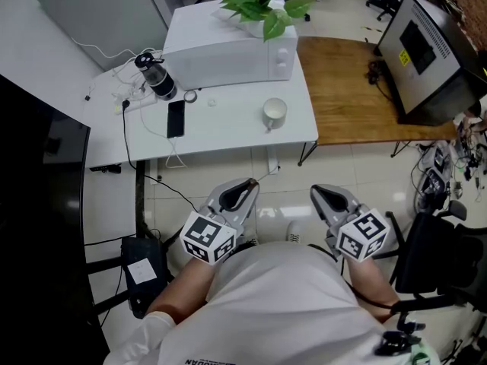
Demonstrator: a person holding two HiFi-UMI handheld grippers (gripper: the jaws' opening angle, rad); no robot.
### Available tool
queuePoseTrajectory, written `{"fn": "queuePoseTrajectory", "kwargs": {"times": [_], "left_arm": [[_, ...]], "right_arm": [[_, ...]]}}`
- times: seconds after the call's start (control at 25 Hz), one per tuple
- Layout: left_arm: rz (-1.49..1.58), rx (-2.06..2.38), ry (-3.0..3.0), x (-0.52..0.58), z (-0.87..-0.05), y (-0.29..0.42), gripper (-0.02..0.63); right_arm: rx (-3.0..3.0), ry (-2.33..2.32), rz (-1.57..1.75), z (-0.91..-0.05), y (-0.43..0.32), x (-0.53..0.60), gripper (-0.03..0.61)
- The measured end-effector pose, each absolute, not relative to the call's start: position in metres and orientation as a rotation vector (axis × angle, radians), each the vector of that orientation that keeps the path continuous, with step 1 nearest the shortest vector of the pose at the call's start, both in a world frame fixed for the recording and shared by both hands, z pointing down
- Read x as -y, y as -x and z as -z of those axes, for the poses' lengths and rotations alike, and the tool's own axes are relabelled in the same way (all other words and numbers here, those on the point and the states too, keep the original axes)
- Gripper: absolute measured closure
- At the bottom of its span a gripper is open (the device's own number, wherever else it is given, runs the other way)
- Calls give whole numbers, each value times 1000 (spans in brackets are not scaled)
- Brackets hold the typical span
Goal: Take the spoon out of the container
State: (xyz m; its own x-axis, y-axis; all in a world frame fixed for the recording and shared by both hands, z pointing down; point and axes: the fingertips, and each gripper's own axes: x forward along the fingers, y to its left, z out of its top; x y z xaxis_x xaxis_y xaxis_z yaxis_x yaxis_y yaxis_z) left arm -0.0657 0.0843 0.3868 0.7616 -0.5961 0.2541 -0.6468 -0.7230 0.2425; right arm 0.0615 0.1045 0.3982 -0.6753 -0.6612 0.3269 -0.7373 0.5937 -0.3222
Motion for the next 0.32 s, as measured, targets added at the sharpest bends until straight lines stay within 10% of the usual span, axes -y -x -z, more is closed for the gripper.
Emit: {"fn": "queuePoseTrajectory", "kwargs": {"times": [0.32], "left_arm": [[-199, 968, -2637, -81, -386, 67, 560]], "right_arm": [[2641, -1160, -649, -399, -60, -102, 574]]}}
